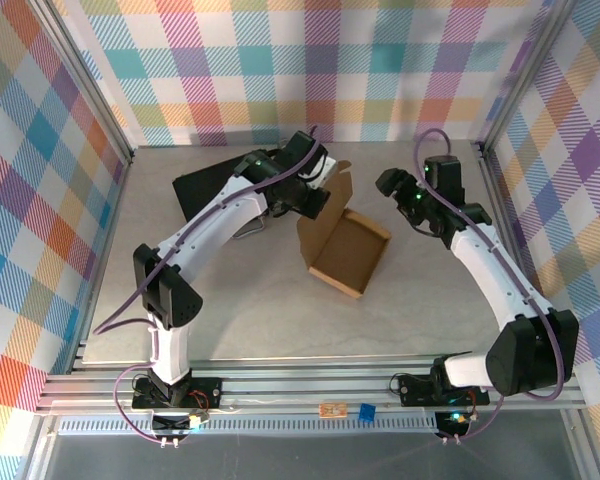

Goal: Fold the paper box

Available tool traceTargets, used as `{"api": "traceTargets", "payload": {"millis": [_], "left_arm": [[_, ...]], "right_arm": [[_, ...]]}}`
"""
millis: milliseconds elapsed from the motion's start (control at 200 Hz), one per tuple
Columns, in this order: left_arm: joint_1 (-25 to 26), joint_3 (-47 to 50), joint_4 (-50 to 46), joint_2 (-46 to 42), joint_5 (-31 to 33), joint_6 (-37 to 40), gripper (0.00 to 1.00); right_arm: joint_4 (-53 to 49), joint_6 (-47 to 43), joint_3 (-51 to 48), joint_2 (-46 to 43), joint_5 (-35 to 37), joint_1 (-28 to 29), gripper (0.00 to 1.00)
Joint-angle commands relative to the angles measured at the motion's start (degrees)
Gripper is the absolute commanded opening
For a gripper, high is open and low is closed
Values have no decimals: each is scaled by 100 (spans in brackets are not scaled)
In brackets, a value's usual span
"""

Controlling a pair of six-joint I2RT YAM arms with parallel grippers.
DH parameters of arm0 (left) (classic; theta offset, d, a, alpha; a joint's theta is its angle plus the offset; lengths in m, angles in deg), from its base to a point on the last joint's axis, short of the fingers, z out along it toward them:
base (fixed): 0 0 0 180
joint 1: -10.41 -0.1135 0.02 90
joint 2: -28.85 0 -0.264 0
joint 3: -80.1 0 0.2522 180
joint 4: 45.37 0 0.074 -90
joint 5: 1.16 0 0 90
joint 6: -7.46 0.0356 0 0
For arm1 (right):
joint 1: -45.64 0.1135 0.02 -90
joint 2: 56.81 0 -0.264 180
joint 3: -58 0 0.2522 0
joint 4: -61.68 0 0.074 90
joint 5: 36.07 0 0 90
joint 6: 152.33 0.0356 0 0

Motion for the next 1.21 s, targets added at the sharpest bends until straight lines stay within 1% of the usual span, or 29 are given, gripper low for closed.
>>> {"api": "traceTargets", "payload": {"millis": [0,75,130,175,310,400,490,590,705,860,1025,1100,1135,1200], "left_arm": [[-37,335,-68,-558,-86,1112,0],[-80,454,-106,-660,-226,1537,0],[-147,545,-142,-729,-337,1805,0],[-221,655,-144,-821,-528,2041,0],[-476,1059,27,-1094,-958,2539,0],[-647,1228,73,-1179,-1229,2814,0],[-797,1253,90,-1138,-1383,2938,0],[-941,1235,108,-1062,-1670,3009,0],[-1047,1175,91,-918,-1863,3090,0],[-1131,1084,117,-723,-1951,3109,0],[-1157,871,159,-494,-1914,3049,0],[-1157,793,234,-391,-1875,2940,0],[-1157,775,278,-359,-1836,2883,0],[-1166,746,336,-294,-1721,2810,0]], "right_arm": [[667,-3752,-231,161,-1699,80,76],[902,-4857,-445,208,-2061,74,76],[1076,-5494,-564,257,-2319,74,76],[1043,-5840,-515,363,-2408,73,77],[295,-6585,56,962,-2682,64,76],[458,-6618,125,1238,-2684,62,76],[469,-6579,266,1549,-3009,71,74],[600,-6469,335,1799,-3091,82,72],[678,-6499,482,2068,-3131,82,70],[744,-6383,894,2468,-3230,100,67],[503,-6332,1359,2855,-3341,242,55],[429,-6333,1417,2894,-3314,354,41],[430,-6310,1406,2885,-3245,400,33],[640,-6108,1263,2815,-3046,418,20]]}}
